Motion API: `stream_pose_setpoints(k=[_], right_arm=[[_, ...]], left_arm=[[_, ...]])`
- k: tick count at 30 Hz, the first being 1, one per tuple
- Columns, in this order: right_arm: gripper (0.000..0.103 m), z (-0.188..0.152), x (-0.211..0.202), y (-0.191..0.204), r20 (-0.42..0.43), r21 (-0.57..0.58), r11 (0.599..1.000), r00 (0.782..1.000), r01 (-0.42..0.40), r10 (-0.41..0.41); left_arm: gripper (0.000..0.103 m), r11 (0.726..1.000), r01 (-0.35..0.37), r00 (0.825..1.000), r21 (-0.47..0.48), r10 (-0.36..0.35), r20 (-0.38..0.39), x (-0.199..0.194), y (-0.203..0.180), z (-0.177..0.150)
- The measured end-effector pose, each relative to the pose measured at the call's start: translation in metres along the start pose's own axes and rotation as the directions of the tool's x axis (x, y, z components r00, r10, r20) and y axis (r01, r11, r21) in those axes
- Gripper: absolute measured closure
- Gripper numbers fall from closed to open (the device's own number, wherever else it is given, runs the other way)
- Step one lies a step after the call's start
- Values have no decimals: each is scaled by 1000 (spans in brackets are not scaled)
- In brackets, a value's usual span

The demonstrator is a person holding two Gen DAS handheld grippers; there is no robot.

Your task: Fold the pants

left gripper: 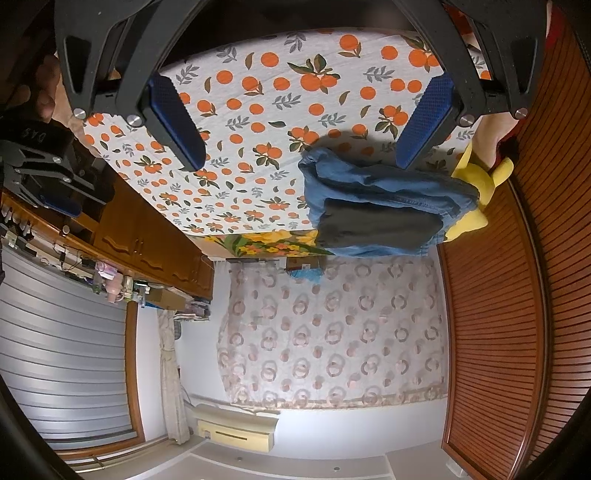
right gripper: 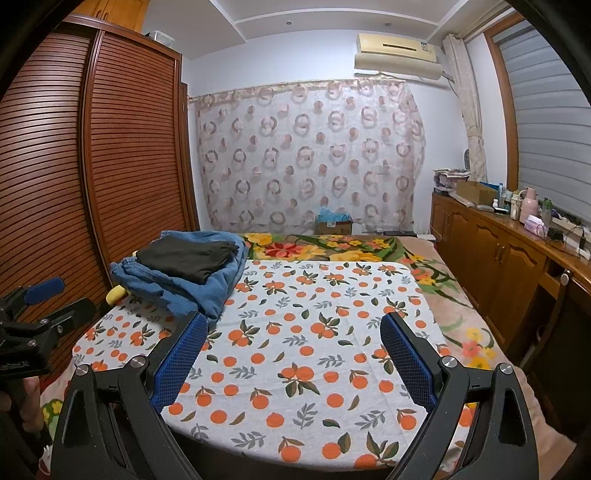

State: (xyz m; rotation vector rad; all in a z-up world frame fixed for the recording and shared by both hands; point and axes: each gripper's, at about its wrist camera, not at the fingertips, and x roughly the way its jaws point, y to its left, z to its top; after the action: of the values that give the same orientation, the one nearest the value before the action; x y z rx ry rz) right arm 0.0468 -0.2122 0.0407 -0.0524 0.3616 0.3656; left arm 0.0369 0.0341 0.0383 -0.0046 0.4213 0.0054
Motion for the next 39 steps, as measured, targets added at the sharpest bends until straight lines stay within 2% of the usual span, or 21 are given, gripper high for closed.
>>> stream_pose_setpoints(k=[39], right_arm=[[7, -5, -5, 2, 6, -4, 1000, 1000, -1, 1]], left_arm=[[0, 1000, 0, 1000, 3, 0, 3, -1, -2, -2]])
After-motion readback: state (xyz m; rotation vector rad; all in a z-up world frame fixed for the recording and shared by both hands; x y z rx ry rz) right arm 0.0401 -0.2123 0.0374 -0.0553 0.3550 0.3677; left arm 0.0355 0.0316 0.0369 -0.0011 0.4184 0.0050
